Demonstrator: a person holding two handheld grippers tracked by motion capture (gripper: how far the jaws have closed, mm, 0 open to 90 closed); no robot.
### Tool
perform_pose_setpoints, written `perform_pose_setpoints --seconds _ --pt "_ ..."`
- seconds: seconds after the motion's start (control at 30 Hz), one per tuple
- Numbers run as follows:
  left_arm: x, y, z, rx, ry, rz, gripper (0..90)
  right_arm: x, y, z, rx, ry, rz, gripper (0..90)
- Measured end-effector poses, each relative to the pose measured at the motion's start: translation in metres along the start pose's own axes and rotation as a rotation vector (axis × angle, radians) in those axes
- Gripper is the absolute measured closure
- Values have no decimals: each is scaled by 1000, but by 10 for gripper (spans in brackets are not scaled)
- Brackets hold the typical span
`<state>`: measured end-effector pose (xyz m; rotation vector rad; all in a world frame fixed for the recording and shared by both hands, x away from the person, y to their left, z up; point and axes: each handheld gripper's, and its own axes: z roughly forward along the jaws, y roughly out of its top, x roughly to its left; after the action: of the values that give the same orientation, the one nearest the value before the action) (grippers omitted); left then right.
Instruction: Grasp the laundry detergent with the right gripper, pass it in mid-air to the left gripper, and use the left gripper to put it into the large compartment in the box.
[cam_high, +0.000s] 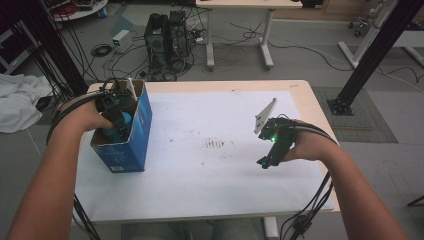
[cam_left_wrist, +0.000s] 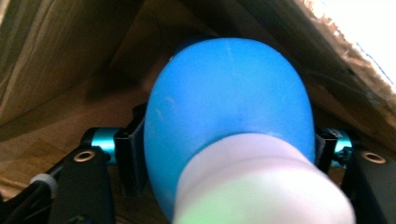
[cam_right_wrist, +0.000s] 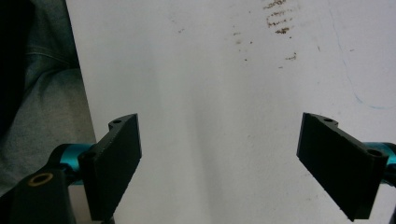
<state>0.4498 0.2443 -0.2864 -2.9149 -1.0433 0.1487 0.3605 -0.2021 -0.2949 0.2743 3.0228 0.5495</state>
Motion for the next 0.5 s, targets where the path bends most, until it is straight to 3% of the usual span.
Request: perform_pose_setpoints --seconds 0.1,0.2,0.23,0.27,0.47,0.5 --pt "-1 0 0 -11 2 -17 333 1 -1 0 0 -3 6 130" --pt "-1 0 -3 1 2 -9 333 2 -2 -1 5 0 7 130" --pt "-3 0 -3 -14 5 -25 333 2 -3 -1 2 0 8 130" --pt "-2 -1 -4 -5 3 -7 333 2 -3 -1 2 -2 8 130" --pt "-5 -4 -11 -11 5 -10 312 2 -3 -1 -2 -5 6 130" --pt "-8 -5 -11 -37 6 -40 312 2 -2 -1 -2 -7 6 130"
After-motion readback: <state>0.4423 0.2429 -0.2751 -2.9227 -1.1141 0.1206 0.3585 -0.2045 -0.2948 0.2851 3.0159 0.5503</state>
